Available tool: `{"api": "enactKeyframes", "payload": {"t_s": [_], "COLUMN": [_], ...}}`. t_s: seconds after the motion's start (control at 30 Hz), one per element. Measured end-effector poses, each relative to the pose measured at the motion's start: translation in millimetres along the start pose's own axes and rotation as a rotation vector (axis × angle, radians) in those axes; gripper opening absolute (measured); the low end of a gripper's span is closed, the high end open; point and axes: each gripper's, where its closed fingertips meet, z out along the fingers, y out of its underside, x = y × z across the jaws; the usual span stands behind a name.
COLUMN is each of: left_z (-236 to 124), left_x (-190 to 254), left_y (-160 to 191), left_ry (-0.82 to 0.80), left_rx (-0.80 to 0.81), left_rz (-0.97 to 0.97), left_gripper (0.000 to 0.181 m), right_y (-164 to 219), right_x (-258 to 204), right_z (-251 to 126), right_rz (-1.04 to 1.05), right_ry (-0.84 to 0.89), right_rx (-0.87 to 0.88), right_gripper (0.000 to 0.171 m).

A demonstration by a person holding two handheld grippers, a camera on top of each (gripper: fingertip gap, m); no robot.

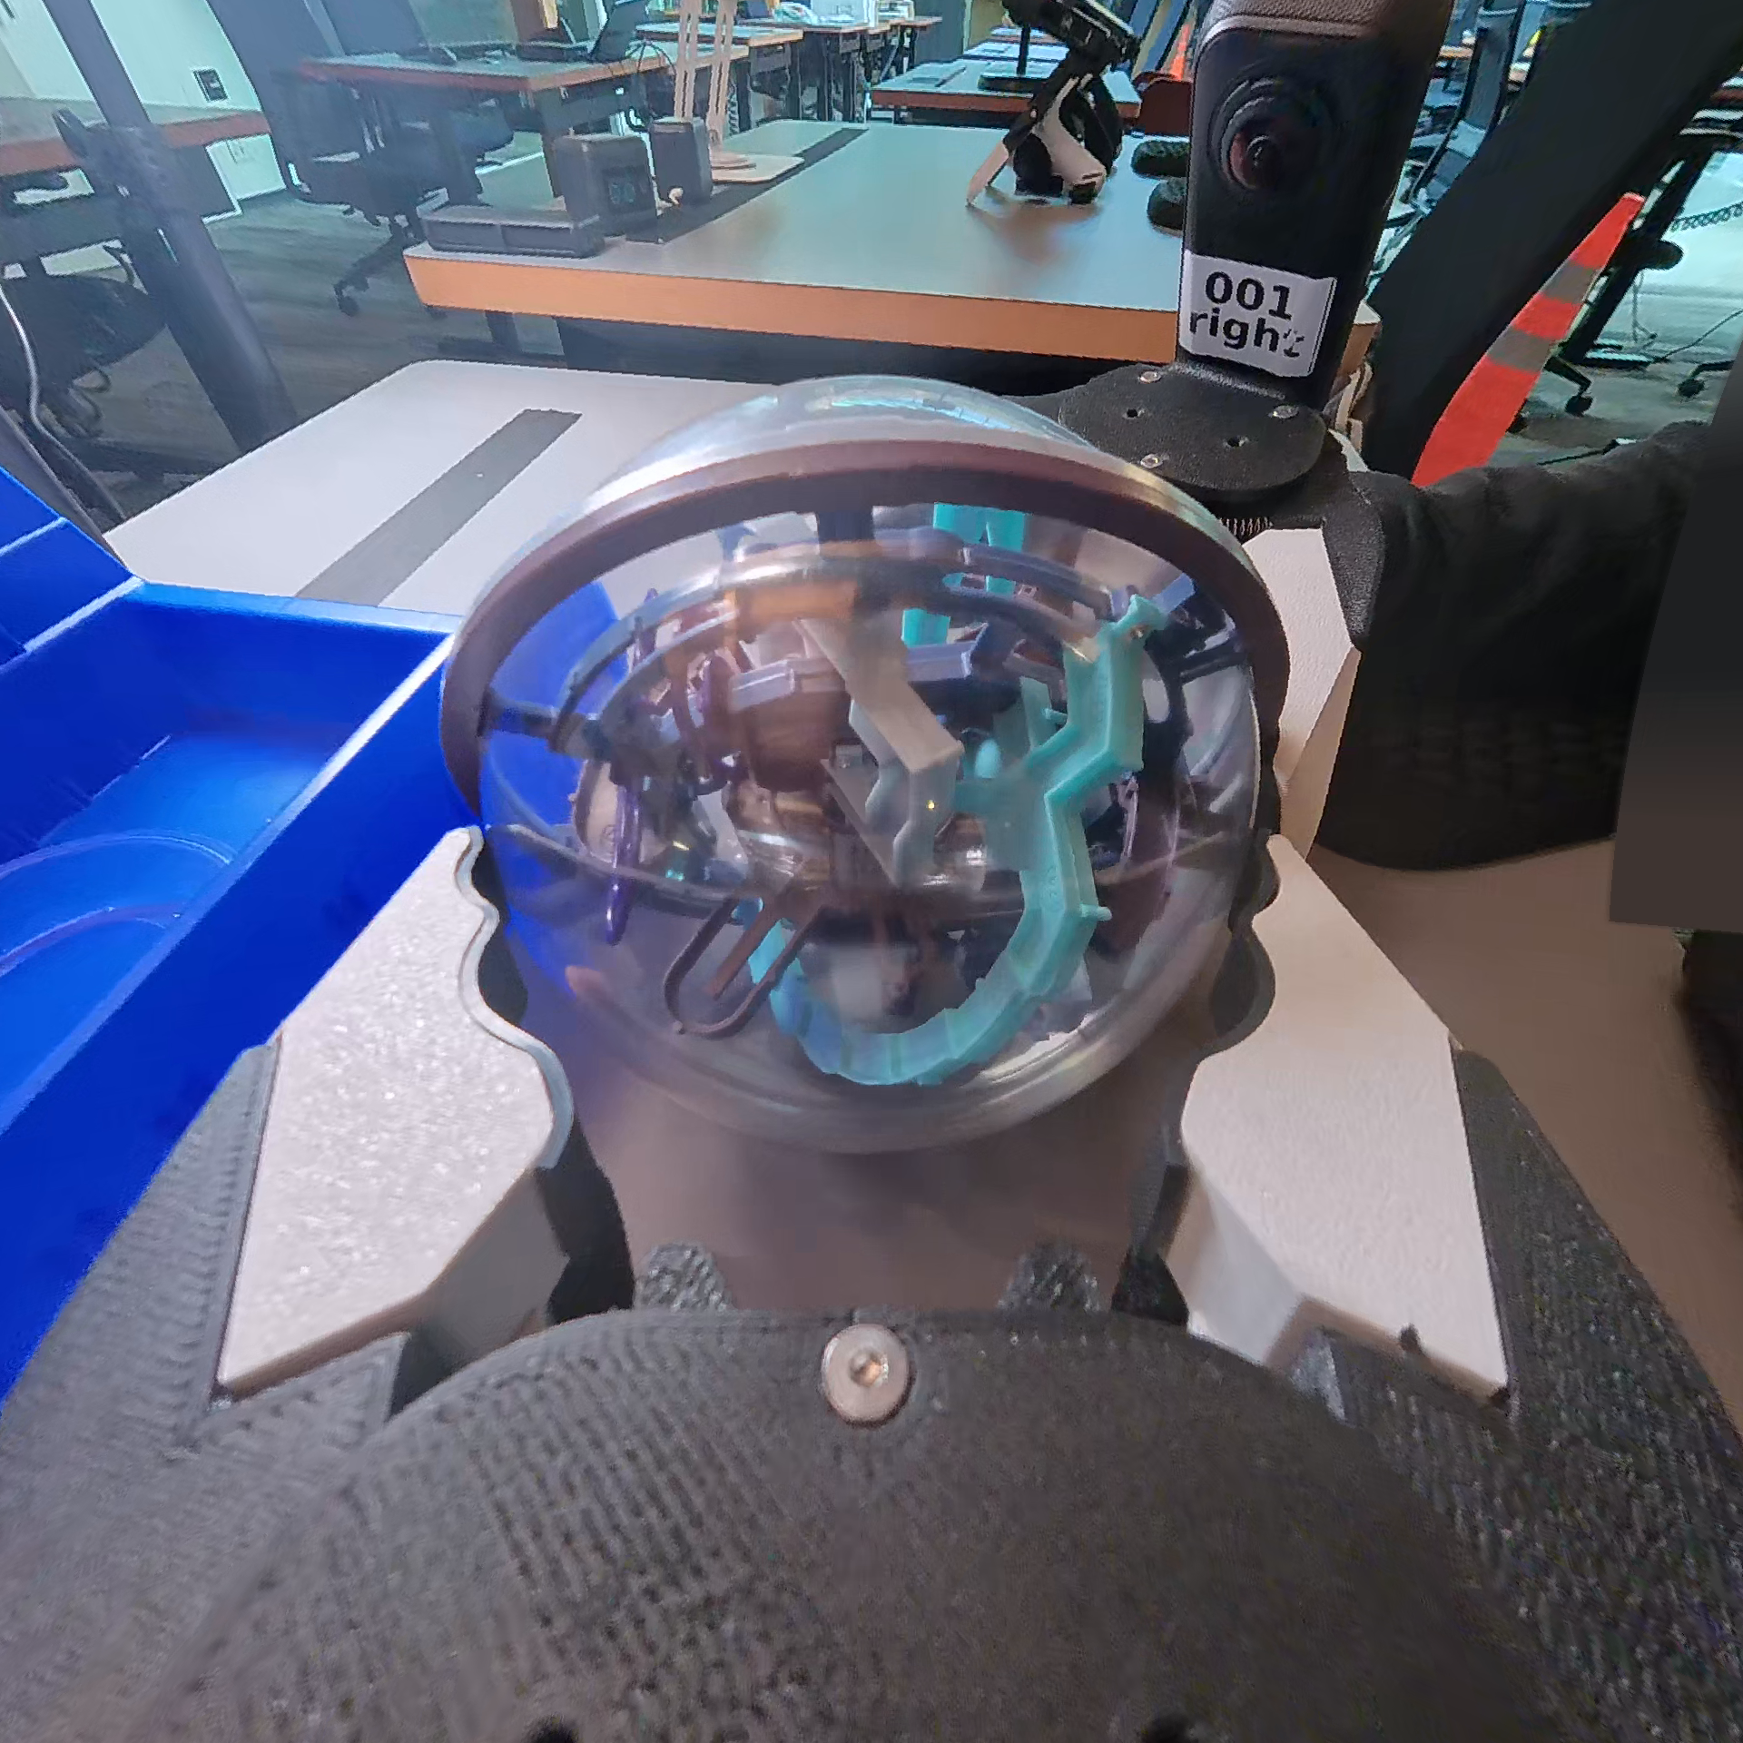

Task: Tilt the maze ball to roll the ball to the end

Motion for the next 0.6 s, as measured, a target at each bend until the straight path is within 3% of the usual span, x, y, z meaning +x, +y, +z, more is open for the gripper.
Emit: {"api": "enactKeyframes", "payload": {"t_s": [0.03, 0.6], "left_z": [0, -15], "left_x": [0, 8], "left_y": [-1, -42], "left_ry": [-0.002, -0.053], "left_rx": [0.006, 0.078], "left_rz": [0.010, 0.175], "left_gripper": [0.148, 0.146], "right_y": [0, -5], "right_x": [0, -12], "right_z": [0, 8], "right_rz": [-0.004, 0.071], "right_ry": [0.001, -0.076], "right_rx": [0.002, 0.057], "right_gripper": [0.159, 0.159]}}
